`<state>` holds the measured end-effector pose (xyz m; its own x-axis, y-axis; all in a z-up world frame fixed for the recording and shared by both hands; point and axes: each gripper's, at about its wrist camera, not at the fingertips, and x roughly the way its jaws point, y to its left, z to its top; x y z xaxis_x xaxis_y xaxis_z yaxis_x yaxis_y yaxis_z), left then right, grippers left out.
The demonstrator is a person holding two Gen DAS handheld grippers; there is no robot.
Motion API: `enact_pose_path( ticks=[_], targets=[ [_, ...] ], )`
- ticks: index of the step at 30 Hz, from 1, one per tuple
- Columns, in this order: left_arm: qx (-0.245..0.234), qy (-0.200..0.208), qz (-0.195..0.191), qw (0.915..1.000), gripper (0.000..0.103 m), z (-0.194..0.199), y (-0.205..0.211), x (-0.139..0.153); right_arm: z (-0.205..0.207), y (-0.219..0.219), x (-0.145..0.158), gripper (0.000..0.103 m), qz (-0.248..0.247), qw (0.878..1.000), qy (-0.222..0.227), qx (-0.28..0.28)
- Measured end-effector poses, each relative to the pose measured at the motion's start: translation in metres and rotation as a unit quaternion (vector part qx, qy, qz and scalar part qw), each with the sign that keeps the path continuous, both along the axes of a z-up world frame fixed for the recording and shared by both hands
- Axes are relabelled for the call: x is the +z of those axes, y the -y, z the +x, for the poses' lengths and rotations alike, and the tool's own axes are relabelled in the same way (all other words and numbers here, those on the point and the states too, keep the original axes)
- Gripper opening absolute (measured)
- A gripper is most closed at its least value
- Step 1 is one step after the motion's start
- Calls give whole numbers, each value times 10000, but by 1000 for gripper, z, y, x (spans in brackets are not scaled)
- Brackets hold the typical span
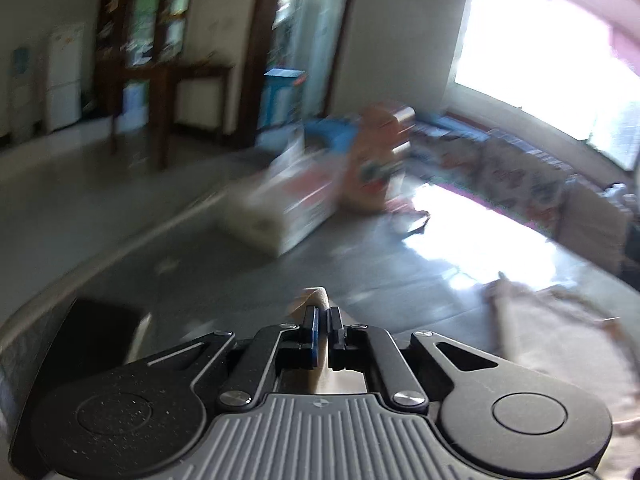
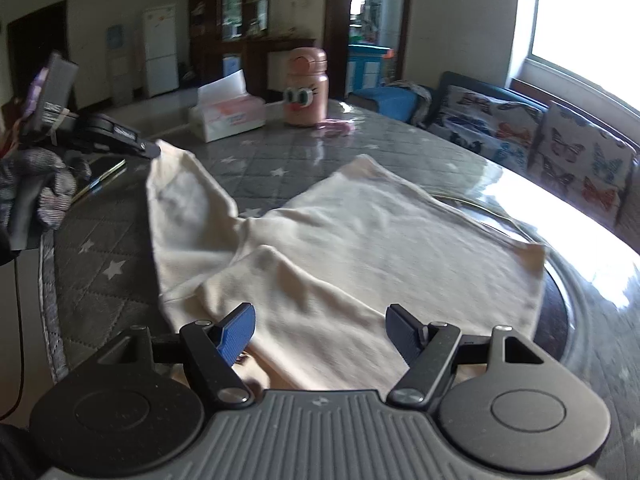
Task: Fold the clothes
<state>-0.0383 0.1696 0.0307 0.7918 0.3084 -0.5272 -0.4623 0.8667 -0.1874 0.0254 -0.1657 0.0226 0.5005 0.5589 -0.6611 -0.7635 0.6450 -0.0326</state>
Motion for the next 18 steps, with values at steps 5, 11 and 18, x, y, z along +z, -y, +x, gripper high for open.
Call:
enact_pose_path(
  ticks=[5, 11, 18],
  targets=[
    [-1013, 560, 122, 9932, 4, 10, 62, 42, 3, 30, 3, 74, 199, 9991, -36, -383],
    [-2317, 845, 150, 9690, 4, 21, 143, 65, 2, 65, 4, 74, 383, 9964, -10, -754],
    [-3497, 707, 136, 9341, 4, 32, 225, 56, 0, 102, 0, 74, 534, 9917, -65, -1168]
  ],
)
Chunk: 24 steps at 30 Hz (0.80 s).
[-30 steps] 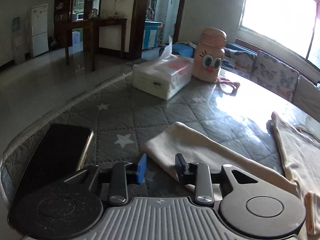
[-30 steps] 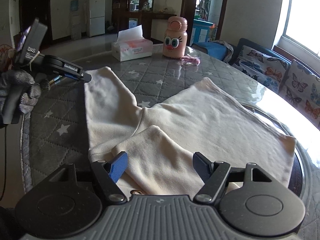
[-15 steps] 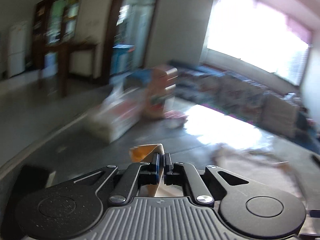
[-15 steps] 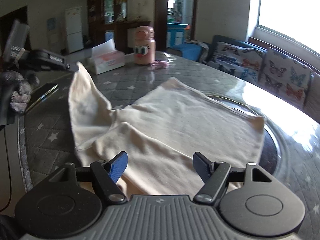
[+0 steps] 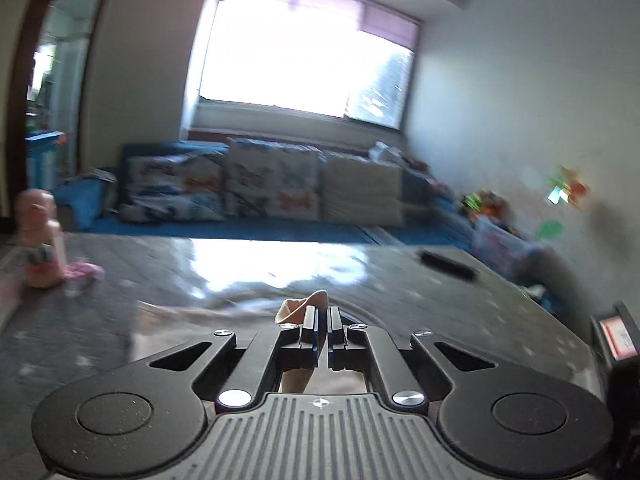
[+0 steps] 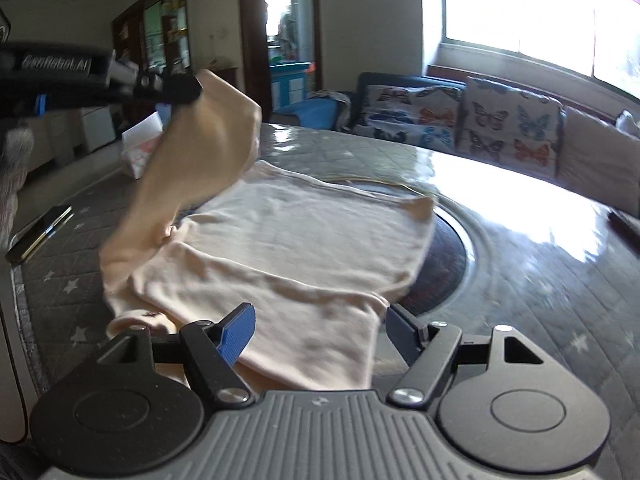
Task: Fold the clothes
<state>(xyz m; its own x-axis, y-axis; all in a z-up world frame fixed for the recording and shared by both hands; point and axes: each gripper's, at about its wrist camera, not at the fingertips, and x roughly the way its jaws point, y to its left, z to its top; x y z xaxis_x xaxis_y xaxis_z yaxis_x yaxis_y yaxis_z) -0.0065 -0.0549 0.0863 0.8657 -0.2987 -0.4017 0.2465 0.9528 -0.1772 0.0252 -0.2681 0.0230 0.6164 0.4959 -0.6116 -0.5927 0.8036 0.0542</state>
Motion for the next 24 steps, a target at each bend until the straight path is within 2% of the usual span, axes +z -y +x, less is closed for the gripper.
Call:
enact_pose_path(
  ticks=[5, 8, 9, 12, 13, 16, 19, 24],
  targets=[
    [-463, -334, 111, 9983, 6, 4, 34, -23, -1, 16, -6, 74, 41, 9997, -119, -195],
    [-613, -506, 174, 9967, 9, 4, 37, -34, -3, 22, -7, 74, 89, 9995, -183, -254],
    [-666, -545, 187, 9961, 14, 3, 36, -37, -4, 23, -7, 74, 109, 9994, -200, -265],
    [-708, -491, 300, 9958, 38, -4, 27, -37, -3, 25, -4, 74, 174, 9992, -240, -278],
    [-709, -455, 346, 9958, 39, -7, 23, -36, -3, 25, -3, 74, 195, 9991, -254, -282],
    [-510, -425, 466, 9967, 39, -12, 3, -36, -2, 26, 0, 72, 265, 9988, -298, -284],
    [-159, -522, 525, 9971, 37, -15, -28, -41, 4, 18, -1, 65, 297, 9985, -376, -249],
    [303, -786, 785, 9933, 37, -30, -70, -60, 11, 5, -9, 46, 210, 9983, -495, -220]
  ],
)
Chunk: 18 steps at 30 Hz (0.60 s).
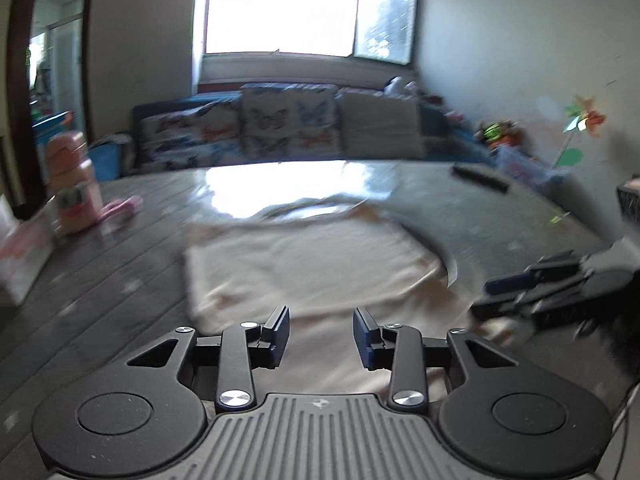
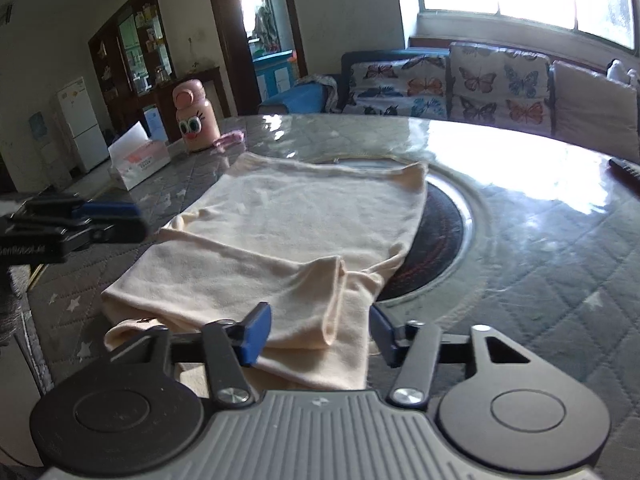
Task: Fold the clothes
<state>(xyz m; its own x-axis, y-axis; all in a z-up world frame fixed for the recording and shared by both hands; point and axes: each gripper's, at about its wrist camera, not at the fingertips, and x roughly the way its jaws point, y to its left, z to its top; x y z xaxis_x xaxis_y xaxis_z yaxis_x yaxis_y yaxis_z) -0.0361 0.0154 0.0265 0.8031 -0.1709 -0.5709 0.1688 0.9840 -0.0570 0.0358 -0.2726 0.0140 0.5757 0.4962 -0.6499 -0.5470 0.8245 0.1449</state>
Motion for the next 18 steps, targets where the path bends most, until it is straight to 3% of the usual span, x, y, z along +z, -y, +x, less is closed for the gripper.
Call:
enact_pose_path(
  ticks=[1, 7, 13, 18],
  targets=[
    [68, -68, 40, 9999, 37, -3, -6, -4, 1, -3, -2, 44, -17, 10000, -24, 7],
    [220, -385, 188, 9988, 37, -16, -21, -28, 10, -19, -11, 7, -116, 9998, -168, 50],
    [125, -492, 298, 9983, 37, -17, -24, -37, -4, -14, 7, 5, -129, 9999, 103, 8],
    [143, -410, 347, 9985, 37, -13, -29, -30, 0, -15, -3, 12, -280, 9996, -61, -38]
  ],
)
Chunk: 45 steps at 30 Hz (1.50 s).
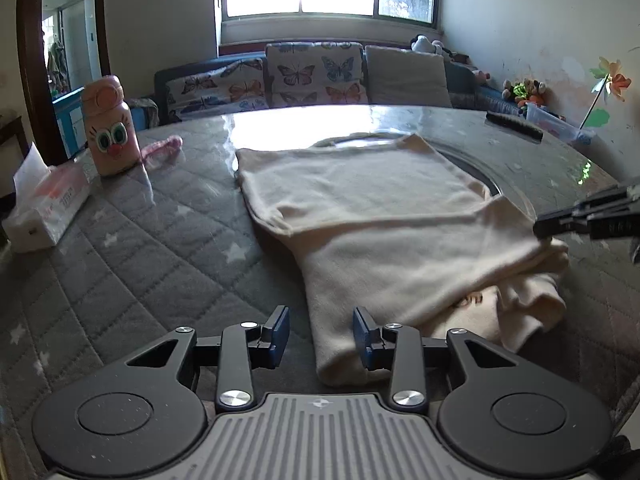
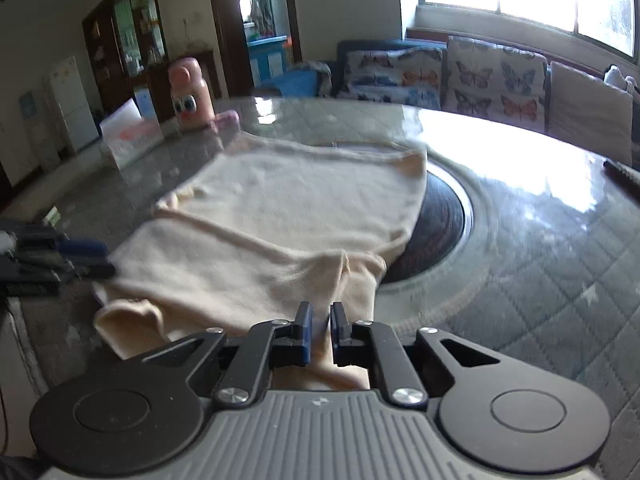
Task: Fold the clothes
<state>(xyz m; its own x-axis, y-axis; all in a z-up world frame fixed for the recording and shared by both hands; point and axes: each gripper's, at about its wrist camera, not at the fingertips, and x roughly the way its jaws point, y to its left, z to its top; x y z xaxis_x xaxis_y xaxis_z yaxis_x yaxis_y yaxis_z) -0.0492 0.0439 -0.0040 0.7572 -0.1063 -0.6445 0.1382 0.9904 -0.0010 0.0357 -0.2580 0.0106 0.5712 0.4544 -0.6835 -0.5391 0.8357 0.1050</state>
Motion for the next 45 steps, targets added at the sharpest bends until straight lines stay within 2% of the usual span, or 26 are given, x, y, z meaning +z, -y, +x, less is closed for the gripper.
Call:
enact_pose_path(
  ticks=[7, 14, 17, 22, 25, 29, 32, 35, 38, 42, 44, 45],
  targets=[
    [-168, 283, -81, 9994, 36, 32, 7, 15, 14, -14, 15, 12, 85, 9992, 329, 192],
    [-161, 17, 64, 9998, 33, 70, 12, -7, 39, -38, -6, 12, -236, 9986, 356, 326],
    [-218, 18, 123, 9997, 33, 67, 12, -7, 44, -30, -17, 12, -226, 9992, 216, 251],
    [-323, 59, 232, 9992, 33, 58, 11, -3, 33, -25, -9, 13, -133, 9986, 308, 411],
    [-529, 107, 390, 9978, 33, 43, 13, 2, 25, -26, -12, 22, -269, 9972, 302, 635],
    [-1119, 200, 751, 9907, 41, 13, 21, 6, 11, -24, -8, 25, -388, 9951, 474, 774],
    [-1594, 290, 1145, 9801, 46, -8, 31, 3, 1, -24, -3, 40, -398, 9934, 575, 915],
    [-1988, 350, 1398, 9694, 46, -20, 43, -4, -4, -24, -9, 40, -575, 9916, 547, 1023],
    [-2202, 388, 1471, 9635, 46, -22, 54, -11, -7, -23, -13, 40, -693, 9908, 547, 1023],
    [-2390, 449, 1465, 9588, 46, -22, 66, -19, -15, -19, 0, 42, -656, 9895, 697, 1084],
    [-2420, 527, 1473, 9576, 41, -21, 70, -21, -18, -17, 5, 47, -679, 9880, 760, 1159],
    [-2392, 545, 1412, 9591, 32, -19, 70, -19, -21, -17, 7, 49, -702, 9869, 792, 1217]
  ],
)
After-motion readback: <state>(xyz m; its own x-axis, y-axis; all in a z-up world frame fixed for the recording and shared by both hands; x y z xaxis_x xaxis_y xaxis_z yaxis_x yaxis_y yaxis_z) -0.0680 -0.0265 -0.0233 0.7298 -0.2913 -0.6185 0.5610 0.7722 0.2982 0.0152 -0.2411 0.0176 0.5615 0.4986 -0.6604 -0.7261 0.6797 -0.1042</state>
